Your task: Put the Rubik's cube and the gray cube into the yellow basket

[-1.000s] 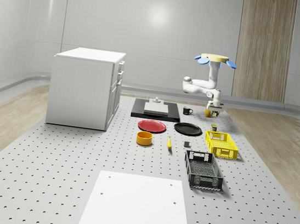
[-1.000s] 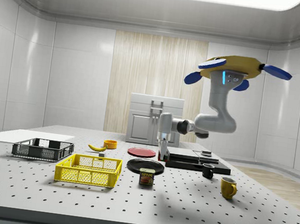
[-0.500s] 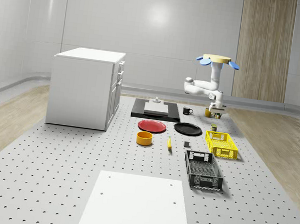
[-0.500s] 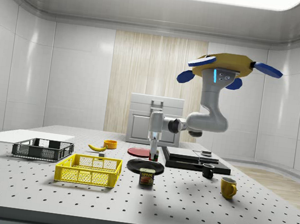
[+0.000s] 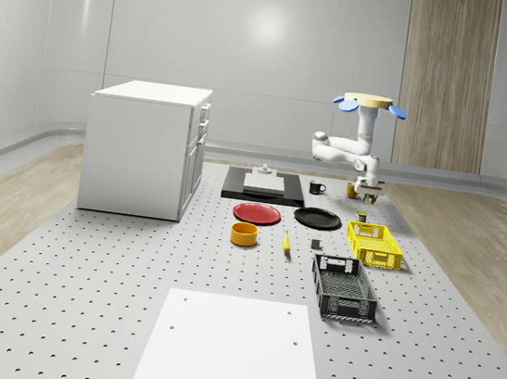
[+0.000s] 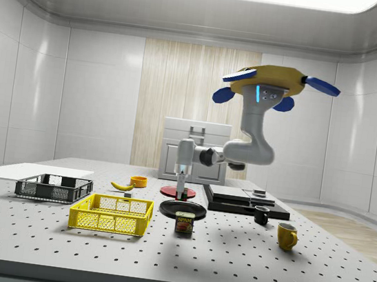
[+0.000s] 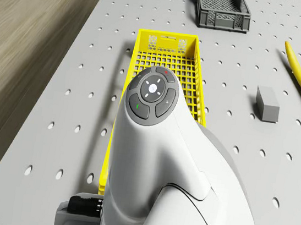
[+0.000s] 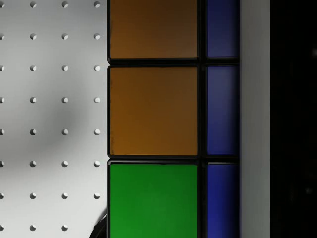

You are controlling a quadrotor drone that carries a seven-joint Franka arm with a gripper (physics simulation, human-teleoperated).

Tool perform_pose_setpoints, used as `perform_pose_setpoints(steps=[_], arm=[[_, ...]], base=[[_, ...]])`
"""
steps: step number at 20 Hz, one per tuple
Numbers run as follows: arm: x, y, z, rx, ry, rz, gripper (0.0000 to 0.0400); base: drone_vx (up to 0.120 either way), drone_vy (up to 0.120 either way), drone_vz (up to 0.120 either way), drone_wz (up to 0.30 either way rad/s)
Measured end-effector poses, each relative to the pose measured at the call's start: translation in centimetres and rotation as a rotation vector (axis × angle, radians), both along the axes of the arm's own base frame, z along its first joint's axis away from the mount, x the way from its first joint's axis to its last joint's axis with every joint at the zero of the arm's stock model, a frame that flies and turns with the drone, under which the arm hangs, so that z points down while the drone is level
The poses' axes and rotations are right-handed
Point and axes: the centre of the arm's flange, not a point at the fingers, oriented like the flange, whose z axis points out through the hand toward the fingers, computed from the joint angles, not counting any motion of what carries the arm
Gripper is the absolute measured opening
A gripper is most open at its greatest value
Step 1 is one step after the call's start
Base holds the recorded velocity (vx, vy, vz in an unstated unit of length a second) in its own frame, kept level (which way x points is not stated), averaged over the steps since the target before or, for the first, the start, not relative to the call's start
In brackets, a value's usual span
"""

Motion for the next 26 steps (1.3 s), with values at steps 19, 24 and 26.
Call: perform_pose_setpoints(steps=[19,24,26], arm=[[0.0,0.0,0.0,0.0,0.0,0.0,0.0325],[0.0,0.0,0.0,0.0,0.0,0.0,0.0325],[0.0,0.0,0.0,0.0,0.0,0.0,0.0325]], base=[[0.12,0.0,0.0,0.0],[0.12,0.0,0.0,0.0],[0.12,0.0,0.0,0.0]])
